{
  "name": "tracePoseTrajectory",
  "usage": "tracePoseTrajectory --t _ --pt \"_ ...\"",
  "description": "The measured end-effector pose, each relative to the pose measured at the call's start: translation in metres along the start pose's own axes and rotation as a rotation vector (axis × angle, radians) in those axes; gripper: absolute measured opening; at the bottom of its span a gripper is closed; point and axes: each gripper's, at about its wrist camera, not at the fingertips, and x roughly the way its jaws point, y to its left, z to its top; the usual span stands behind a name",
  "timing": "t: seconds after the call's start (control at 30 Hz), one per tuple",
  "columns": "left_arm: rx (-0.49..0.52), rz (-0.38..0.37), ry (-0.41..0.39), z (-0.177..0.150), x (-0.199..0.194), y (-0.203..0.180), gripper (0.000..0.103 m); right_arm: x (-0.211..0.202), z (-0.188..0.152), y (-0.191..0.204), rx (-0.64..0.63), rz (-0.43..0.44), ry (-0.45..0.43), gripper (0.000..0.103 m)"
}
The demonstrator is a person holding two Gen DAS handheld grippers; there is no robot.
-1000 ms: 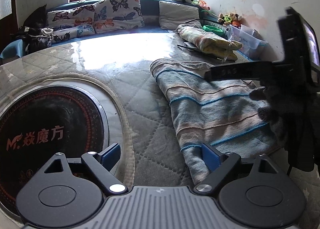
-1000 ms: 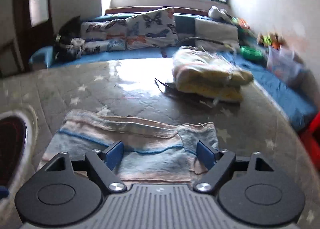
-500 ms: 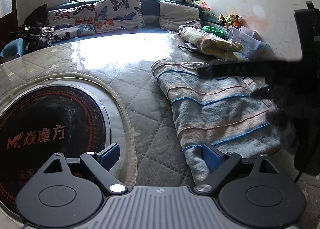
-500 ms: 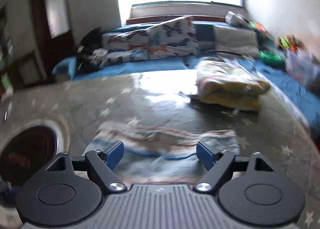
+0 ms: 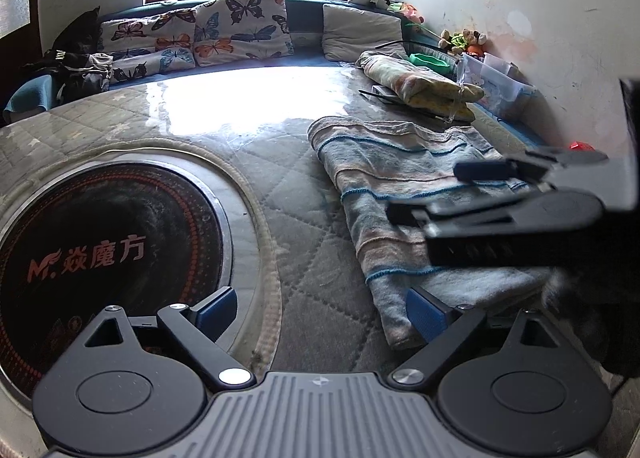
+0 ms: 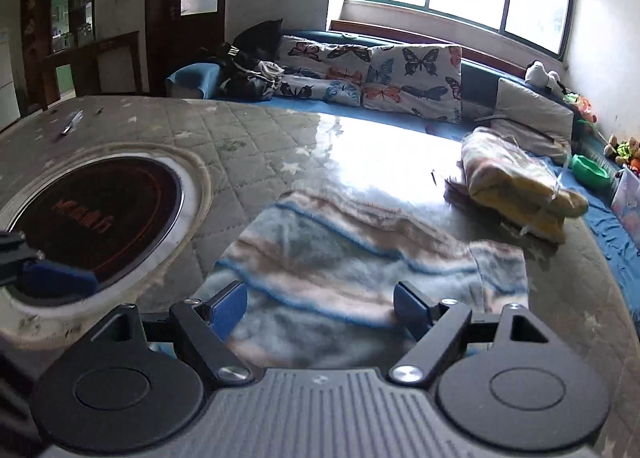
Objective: Fold clothes
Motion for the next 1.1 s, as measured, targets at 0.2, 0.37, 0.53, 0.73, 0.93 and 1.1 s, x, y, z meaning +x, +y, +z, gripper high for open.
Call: tracePoseTrajectory --t 0.2,0.37,0.53,0.73,0.93,1.1 --pt "-0.004 0.004 -0.004 -0.003 -0.006 0.001 0.094 -0.026 -0.024 -0.019 0.123 0.053 -0.045 0.082" --pt "-0.001 0.009 -0.005 -0.007 -0.009 0.001 0.094 -0.046 -0.044 -0.043 0.256 0.026 -0.082 0.082" --pt "0.001 0.013 -0.006 -0.010 -0.013 -0.001 0.094 -0.064 -0.056 -0.041 0.268 -0.052 -0.098 0.082" --pt "0.002 0.026 -0.006 -0.015 -0.019 0.001 0.094 -0.071 -0.072 -0.013 0.131 -0.158 -0.076 0.082" --pt "0.002 0.028 0.000 -0.021 -0.025 0.001 0.094 -0.084 -0.081 -0.004 0.115 -0.213 -0.082 0.082" --pt "0.018 0.016 0.000 -0.027 -0.031 -0.009 0.097 -0.095 -0.084 -0.005 0.167 -0.206 -0.092 0.084"
